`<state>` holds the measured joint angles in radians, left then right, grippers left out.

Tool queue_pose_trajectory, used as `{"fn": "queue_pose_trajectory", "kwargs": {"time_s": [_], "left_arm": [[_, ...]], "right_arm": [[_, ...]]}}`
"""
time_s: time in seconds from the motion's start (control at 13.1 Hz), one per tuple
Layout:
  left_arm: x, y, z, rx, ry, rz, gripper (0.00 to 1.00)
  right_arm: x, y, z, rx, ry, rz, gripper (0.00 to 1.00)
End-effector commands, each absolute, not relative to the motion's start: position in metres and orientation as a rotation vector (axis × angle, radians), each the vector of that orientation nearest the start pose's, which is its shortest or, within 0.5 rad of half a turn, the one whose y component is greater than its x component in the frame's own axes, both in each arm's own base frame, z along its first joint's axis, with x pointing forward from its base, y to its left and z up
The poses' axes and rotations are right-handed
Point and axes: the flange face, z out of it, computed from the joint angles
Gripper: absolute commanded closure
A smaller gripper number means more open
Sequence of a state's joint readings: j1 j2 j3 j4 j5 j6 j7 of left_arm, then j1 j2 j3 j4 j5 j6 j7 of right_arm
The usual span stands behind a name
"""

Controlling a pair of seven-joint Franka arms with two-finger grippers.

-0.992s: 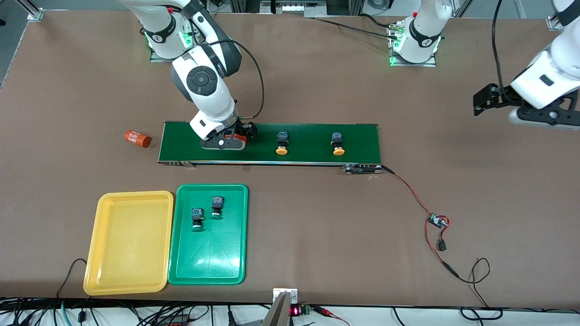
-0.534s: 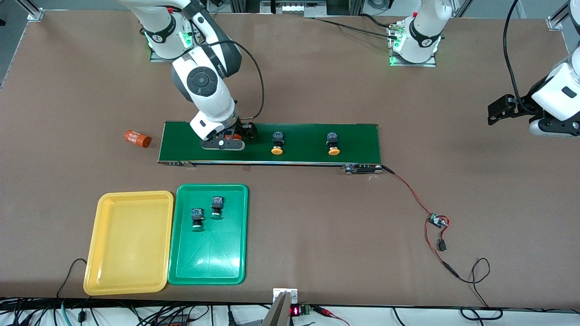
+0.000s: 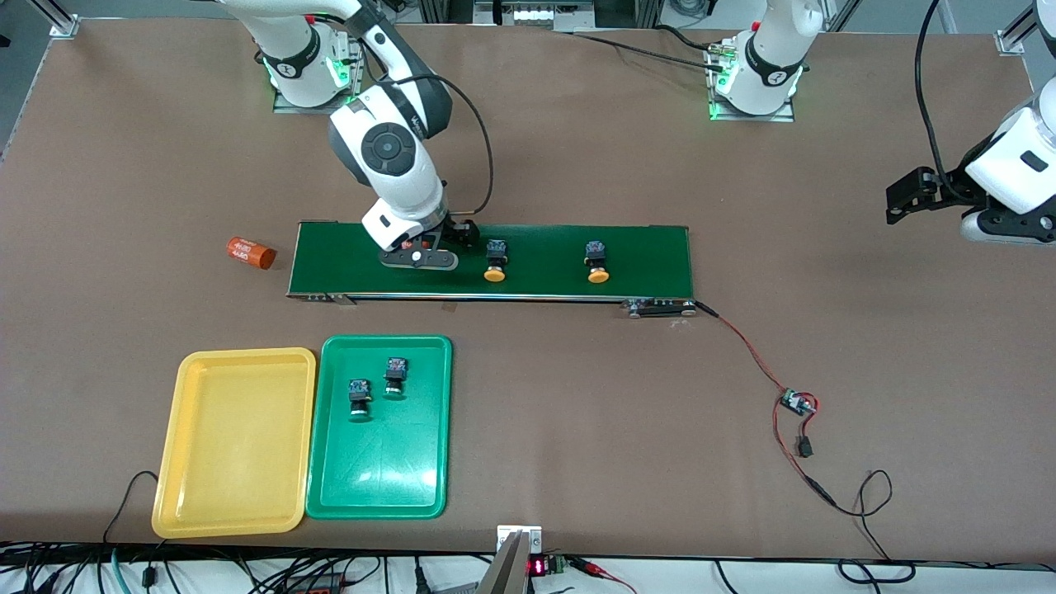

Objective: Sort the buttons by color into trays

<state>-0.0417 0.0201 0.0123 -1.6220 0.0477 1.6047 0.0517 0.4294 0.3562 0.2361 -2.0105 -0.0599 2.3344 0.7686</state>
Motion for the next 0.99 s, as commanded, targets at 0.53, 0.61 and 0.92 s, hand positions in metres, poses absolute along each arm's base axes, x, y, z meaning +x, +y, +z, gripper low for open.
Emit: {"fn": "queue_pose_trajectory", "kwargs": {"time_s": [0.53,0.61,0.92], "left_arm": [[0.555,-0.026,0.6,-3.074,0.187,0.069,0.0],[0.555,-0.026,0.6,-3.074,0.187,0.071,0.0],[0.555,-0.025,0.6,-3.074,0.187,0.071,0.0]], "right_arm": [[0.484,0.384,0.28,-3.102,0.206,0.06,0.0],[0.48,0.39,0.276,-3.104,0.202,0.068,0.0],[0.479,0.397,0.269,-3.105,0.19,0.08,0.0]]}}
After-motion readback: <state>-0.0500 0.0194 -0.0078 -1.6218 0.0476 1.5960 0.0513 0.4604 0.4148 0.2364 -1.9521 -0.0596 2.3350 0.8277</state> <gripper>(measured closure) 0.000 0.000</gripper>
